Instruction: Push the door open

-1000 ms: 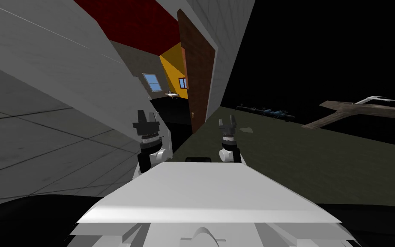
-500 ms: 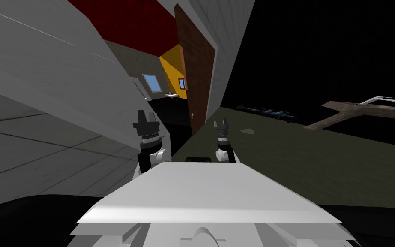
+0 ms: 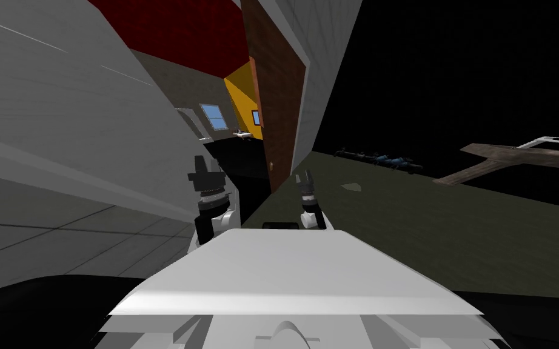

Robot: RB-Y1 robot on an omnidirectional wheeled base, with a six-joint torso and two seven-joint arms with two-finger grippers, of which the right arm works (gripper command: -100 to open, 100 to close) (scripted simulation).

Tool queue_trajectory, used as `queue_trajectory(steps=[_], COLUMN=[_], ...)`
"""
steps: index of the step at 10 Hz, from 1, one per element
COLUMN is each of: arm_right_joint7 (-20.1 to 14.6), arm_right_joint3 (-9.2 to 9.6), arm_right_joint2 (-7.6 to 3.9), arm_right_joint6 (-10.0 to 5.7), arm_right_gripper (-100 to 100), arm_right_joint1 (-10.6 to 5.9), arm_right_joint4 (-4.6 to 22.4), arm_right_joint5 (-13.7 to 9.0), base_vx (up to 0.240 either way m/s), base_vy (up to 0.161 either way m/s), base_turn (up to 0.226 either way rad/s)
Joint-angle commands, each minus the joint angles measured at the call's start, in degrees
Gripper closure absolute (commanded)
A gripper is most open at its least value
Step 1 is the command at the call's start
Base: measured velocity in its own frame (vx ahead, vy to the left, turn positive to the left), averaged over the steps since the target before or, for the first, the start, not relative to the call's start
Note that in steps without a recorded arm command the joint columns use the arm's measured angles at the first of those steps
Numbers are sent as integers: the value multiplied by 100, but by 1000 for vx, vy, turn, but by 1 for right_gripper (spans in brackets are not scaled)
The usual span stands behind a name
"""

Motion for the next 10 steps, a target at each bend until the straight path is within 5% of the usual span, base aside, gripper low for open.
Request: queue_trajectory(steps=[1, 10], arm_right_joint7=[2, -3], arm_right_joint3=[137, 956], arm_right_joint2=[-21, -158], arm_right_joint6=[-6, -289], arm_right_gripper=[-100, -100], arm_right_joint1=[-89, -621], arm_right_joint4=[180, 1523], arm_right_joint5=[10, 75], base_vx=[136, 134], base_vy=[-15, -13], base_turn=[-4, -4])
